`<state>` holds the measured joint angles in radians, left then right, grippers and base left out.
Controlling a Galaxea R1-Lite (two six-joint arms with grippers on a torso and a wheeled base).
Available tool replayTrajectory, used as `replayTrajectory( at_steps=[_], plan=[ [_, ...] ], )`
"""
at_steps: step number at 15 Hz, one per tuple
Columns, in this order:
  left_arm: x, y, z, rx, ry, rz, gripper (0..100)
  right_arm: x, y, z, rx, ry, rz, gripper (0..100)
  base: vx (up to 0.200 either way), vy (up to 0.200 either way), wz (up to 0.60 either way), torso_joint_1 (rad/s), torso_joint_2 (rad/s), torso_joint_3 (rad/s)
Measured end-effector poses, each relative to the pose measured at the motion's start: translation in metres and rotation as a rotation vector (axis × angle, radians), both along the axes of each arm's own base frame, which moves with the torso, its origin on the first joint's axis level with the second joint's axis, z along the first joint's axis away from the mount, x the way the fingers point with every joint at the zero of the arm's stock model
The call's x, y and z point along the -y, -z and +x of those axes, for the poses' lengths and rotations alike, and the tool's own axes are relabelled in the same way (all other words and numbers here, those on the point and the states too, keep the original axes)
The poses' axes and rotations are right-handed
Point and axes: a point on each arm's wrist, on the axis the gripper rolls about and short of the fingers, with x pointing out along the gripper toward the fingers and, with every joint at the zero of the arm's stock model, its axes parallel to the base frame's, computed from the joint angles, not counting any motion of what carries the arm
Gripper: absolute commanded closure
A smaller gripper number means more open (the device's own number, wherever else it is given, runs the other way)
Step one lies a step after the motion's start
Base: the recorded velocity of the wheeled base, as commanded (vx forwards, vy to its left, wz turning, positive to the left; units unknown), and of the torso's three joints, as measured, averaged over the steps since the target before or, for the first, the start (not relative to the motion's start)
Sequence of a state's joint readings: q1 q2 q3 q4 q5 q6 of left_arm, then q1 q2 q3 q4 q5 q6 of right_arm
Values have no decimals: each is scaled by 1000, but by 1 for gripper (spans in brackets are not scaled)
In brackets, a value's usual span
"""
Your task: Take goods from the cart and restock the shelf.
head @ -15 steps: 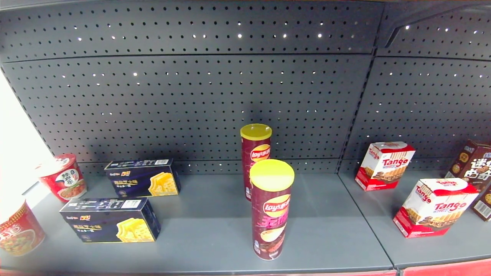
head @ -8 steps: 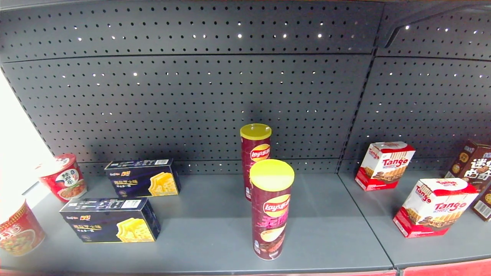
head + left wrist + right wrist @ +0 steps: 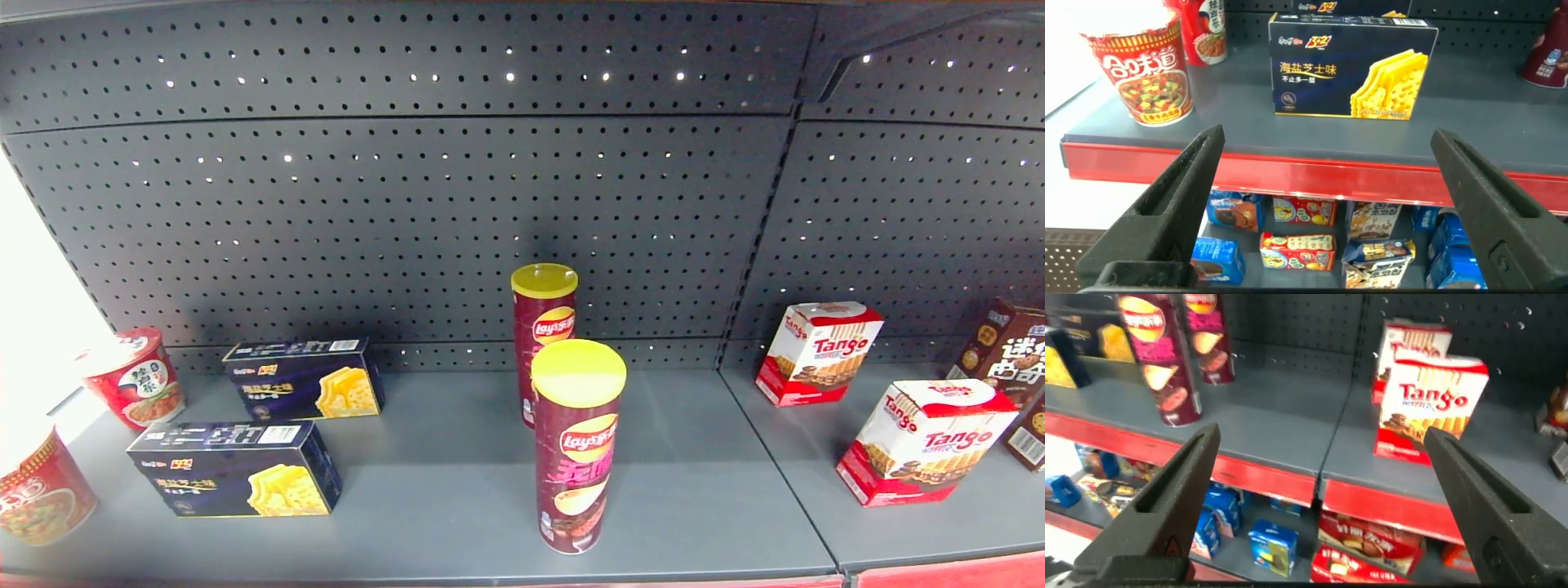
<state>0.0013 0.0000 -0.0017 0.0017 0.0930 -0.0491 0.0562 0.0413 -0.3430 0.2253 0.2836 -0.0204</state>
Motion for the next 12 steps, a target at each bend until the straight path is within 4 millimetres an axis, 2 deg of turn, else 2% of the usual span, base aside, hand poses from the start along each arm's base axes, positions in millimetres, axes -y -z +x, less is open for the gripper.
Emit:
replayTrajectory(
  at_steps=[3,6,9,12],
  plan=[
    [0,0,0,0,-1,-1,0,0,-18,0,15,-90,-18,0,0,0,0,0,0,0],
    [0,0,0,1,0,-1,0,0,-43,17,27,-127,-45,0,0,0,0,0,0,0],
    [0,0,0,0,0,-1,0,-4,-68,51,-41,-172,-57,0,0,0,0,0,0,0],
    [0,0,0,1,-1,-1,0,-14,-93,99,-144,-193,-73,0,0,0,0,0,0,0]
  ],
)
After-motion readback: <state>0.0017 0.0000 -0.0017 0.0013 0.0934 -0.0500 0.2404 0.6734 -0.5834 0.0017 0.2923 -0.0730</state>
